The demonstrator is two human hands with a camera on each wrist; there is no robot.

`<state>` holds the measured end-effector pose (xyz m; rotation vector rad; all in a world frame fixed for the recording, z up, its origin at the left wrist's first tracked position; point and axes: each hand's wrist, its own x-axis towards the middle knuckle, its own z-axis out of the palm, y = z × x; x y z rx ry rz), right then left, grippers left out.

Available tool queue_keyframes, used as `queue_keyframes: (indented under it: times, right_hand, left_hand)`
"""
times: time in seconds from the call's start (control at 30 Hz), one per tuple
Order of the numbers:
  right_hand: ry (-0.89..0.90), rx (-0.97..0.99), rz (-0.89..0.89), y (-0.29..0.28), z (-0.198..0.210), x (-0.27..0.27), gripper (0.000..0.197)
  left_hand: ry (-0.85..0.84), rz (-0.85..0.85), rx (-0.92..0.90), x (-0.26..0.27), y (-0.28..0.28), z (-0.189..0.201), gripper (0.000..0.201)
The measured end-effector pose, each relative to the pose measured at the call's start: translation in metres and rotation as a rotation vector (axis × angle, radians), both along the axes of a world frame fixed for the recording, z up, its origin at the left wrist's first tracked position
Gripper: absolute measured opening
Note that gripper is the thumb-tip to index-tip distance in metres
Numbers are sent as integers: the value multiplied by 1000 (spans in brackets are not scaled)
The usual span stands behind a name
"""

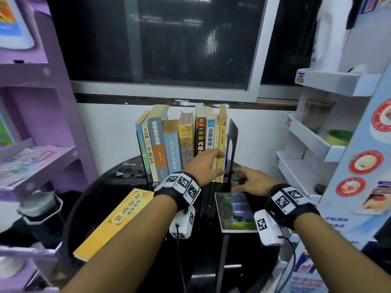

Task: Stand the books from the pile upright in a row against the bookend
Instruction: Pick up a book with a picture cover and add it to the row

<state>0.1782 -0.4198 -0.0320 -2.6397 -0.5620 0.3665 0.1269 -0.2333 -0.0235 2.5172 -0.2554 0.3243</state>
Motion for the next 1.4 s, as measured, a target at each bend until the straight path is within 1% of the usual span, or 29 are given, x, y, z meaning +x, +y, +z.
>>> queue_keyframes:
  times: [0.17,0.3,0.43,0.5,0.6,0.67,0.8,0.87,0.93,1.03,1.1,1.2,1.3,1.4]
  right_hand:
    - [30,-96,-7,-10,-11,-5,80]
    - [66,-112,-21,-14,-21,-5,87]
    - [105,-106,-15,-15,-27,-7,91]
    - [107,-105,-8,-14,-29,-7,95]
    - [102,-111,2,-14,-32,-6,102]
    - [105,-107,5,-14,-33,-5,103]
    - [81,-123,10,-12,-35,-4,103]
    - [58,-150,10,-12,-35,-4,98]
    - [30,-190,22,-12,-35,-4,91]
    - [19,-181,10,-13,-35,-4,84]
    - [19,-141,-6,-13,-34,-4,80]
    - [27,-89,6,-14,-32,-4,81]
    - [86,-22,28,-15,-28,-5,80]
    - [108,48,20,-16,-22,-8,77]
  left_hand:
    - [296,-9,29,-4,-6,-20,54]
    - [427,-11,86,-3,-14,-34,62]
    - [579,-35,95,0,-21,-44,80]
    - [617,-38,165,1,-25,-48,90]
    - [599,-33,272,2,-28,-51,100]
    - [568,-25,318,3,-29,-53,103]
    - [522,1,340,1,-32,-56,106]
    - [508,-2,333,1,-33,-56,105]
    - [480,-13,306,1,-34,-57,103]
    - [457,-37,255,1,-35,-56,99]
    - [452,-50,215,0,-35,-56,97]
    - [440,-58,149,0,-34,-57,100]
    - [432,-68,73,1,-32,-57,103]
    - [390,-58,-19,0,-28,-56,97]
